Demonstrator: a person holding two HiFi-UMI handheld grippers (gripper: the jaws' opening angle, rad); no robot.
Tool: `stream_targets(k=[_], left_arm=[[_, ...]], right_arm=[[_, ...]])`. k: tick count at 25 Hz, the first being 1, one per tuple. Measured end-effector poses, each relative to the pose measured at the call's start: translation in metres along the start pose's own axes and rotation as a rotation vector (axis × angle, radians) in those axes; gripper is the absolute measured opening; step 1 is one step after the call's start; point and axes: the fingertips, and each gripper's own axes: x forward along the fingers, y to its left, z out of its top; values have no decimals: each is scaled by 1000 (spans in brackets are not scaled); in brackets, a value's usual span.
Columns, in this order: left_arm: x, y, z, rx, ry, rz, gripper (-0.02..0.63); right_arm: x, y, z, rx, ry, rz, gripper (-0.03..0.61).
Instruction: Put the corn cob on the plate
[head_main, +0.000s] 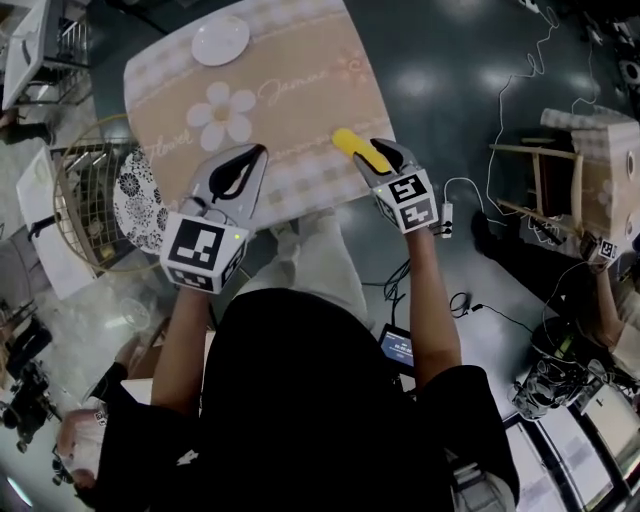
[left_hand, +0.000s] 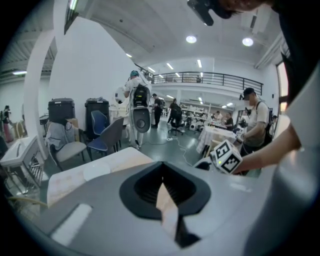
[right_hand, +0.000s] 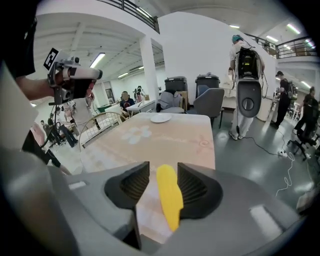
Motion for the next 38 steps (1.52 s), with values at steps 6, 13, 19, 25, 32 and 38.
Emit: stream_targets(k=[6,13,19,25,32,38], left_arm=[[10,7,-16,-14,54,-1,8],[23,12,-24,-31,93,1,8],[29,19,-31,-41,113,7,8],[33,23,-38,-42,134,5,8],[38,25,-42,-60,135,11,8],[38,28,-43,-63,135,25,8]], right_arm=[[34,-3,-28,-30,80,42,201],[55,-7,-54,-48,142,79,233],[70,-11,-66,-58,163,82,252],[78,-12,-74,-71,181,95,255],[83,-12,-80,-115,162,74,261],[82,-13,-81,-113,150,66,253]])
